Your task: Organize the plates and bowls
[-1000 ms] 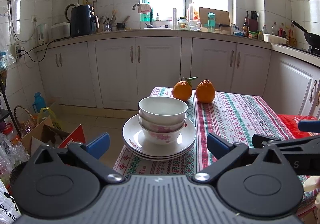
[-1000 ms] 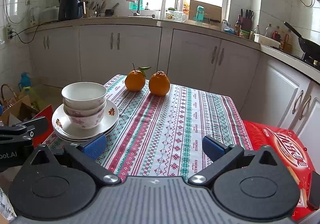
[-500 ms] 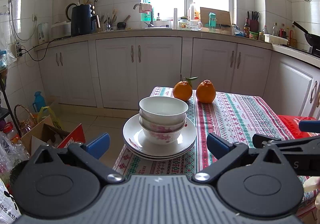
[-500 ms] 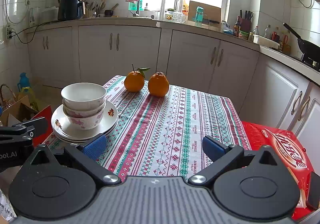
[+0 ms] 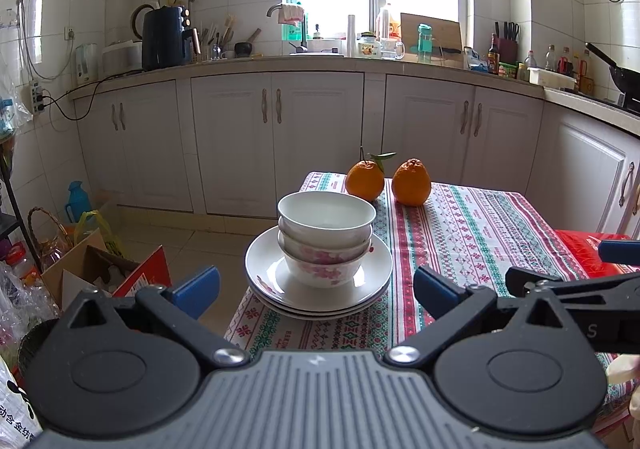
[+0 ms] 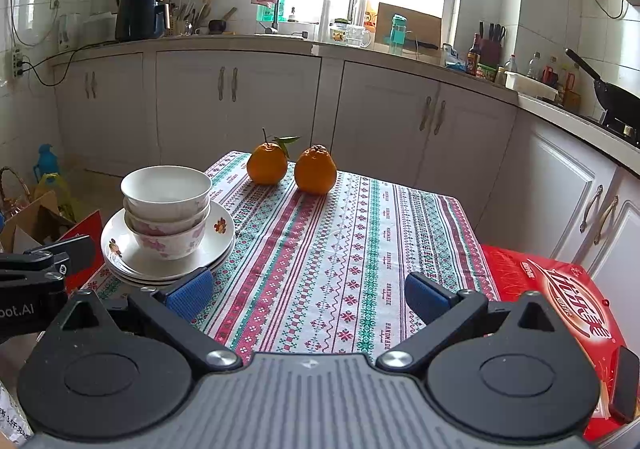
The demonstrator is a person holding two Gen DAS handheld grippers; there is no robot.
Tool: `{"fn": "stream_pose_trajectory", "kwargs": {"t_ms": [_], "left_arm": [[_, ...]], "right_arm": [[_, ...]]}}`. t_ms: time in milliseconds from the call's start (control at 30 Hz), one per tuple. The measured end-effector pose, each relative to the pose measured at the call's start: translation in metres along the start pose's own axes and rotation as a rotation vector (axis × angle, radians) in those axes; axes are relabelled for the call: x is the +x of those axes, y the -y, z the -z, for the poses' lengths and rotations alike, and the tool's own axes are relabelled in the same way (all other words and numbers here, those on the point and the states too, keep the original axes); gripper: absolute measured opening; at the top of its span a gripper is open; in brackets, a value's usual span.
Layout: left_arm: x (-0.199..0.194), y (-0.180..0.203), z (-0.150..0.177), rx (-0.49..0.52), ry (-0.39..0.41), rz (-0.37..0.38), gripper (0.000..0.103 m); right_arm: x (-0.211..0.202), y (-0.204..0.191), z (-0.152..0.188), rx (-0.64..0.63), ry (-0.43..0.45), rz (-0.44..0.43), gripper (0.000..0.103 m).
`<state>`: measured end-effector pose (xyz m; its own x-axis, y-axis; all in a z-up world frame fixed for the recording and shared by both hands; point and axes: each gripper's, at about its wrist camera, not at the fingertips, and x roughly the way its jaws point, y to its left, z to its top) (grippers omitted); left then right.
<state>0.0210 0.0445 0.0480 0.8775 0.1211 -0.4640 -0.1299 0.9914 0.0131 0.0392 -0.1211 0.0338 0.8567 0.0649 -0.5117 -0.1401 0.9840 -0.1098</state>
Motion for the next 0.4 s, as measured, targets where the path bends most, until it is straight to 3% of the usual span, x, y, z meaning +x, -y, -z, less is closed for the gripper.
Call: {"fn": "stream_pose_trajectory", "kwargs": {"t_ms": [400], "left_arm": [[0.0004, 0.0000, 0.0005, -0.003, -0.004, 0.001, 0.102]], "right_arm": [[-0.0006, 0.0006, -0.0002, -0.002, 0.000, 0.002, 0.103]]}}
